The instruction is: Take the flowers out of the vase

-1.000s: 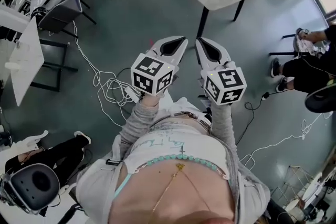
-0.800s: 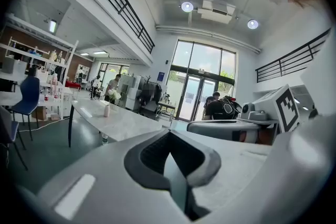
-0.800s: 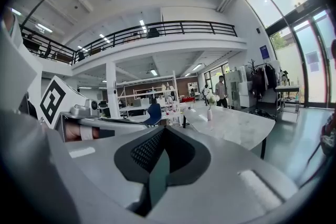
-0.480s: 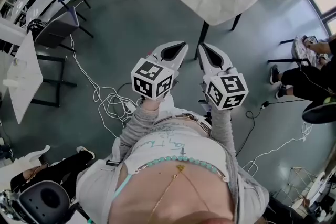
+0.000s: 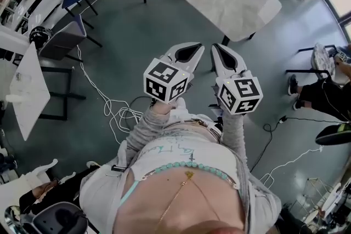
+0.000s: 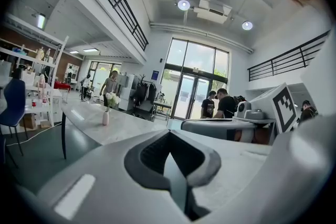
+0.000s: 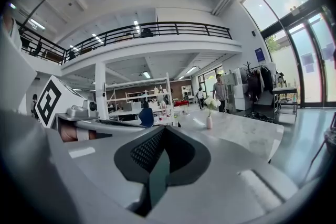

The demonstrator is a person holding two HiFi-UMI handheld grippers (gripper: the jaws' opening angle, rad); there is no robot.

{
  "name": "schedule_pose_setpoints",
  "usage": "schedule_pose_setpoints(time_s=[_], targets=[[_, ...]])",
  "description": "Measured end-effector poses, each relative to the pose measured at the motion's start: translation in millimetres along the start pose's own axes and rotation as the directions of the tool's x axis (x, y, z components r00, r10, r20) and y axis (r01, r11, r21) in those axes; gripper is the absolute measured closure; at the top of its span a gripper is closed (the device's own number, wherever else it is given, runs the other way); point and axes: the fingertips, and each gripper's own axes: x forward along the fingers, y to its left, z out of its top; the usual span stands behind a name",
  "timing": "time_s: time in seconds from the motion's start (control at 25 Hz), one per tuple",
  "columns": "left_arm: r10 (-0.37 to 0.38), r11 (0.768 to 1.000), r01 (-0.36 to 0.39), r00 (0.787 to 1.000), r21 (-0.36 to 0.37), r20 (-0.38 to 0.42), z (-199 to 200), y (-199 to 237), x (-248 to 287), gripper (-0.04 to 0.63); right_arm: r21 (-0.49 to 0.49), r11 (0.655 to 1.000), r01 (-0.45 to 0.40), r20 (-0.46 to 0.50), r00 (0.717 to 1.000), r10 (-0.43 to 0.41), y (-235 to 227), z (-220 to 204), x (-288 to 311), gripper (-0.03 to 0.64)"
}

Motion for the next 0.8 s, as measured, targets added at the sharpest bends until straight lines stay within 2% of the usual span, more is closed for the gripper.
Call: schedule_pose_setpoints(time_s=[0.36,0.8], targets=[[0.019,1.000,-0.019,1.000,-0.024,0.015,7.4,45.7,-15.2,0.595,-0.005,1.000,-0.025,-0.025,0.999,0.024,19.2,2.4,48.1,0.591],[0.069,0.995,-0.068,0.998,-0.073,0.012,11.0,101.2,-4.5,0.595,-0.011,0.997,-0.075,-0.054,0.996,0.074,12.2,9.7,107.7,0.591]])
